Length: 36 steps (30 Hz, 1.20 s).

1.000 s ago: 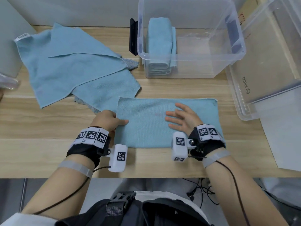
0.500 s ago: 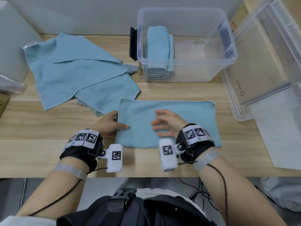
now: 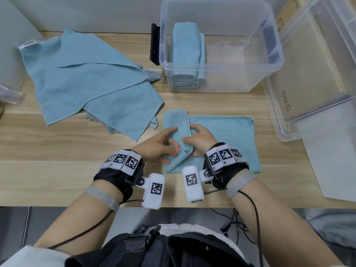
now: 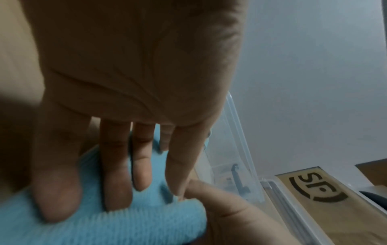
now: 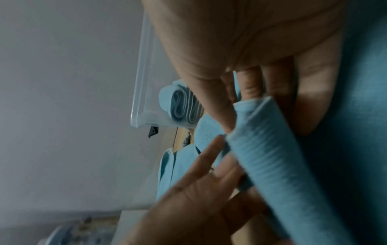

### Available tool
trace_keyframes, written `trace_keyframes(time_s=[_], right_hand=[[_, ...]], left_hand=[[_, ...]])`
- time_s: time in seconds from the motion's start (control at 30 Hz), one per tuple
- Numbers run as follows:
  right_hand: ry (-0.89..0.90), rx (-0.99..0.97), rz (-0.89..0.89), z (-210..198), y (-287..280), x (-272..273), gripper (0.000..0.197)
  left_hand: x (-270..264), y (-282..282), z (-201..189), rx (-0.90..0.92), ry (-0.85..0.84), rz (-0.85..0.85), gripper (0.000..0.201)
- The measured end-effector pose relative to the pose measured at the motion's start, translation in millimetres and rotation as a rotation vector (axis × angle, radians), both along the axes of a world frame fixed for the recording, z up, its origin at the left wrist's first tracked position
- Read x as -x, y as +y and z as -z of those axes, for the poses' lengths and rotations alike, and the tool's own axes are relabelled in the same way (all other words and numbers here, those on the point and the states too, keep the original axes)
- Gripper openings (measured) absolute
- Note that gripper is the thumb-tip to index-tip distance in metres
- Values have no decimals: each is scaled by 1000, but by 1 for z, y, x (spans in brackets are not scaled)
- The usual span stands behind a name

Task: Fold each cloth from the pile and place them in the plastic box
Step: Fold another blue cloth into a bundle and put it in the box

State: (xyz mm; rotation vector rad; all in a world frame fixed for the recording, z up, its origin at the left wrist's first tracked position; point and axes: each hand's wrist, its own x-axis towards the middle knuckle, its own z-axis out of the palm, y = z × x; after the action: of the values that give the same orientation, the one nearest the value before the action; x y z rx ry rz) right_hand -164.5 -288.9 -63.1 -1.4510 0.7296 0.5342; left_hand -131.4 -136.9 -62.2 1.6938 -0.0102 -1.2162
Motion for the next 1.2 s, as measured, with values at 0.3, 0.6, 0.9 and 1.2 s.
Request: trace_keyframes(time_s=[0.3, 0.6, 0.9, 1.2], right_hand=[[-55, 348, -292, 15, -6, 9, 79], [-153, 526, -348, 8, -12, 16, 89], [-131, 524, -670, 12, -7, 26, 69], [-10, -74, 9, -11, -26, 28, 44]], left_hand=[[-3, 8, 2, -9, -83, -40, 55], [-10, 16, 12, -136, -129, -251, 35], [-8, 2, 9, -137, -41, -161, 37], [0, -29, -15, 226, 143, -115, 71]])
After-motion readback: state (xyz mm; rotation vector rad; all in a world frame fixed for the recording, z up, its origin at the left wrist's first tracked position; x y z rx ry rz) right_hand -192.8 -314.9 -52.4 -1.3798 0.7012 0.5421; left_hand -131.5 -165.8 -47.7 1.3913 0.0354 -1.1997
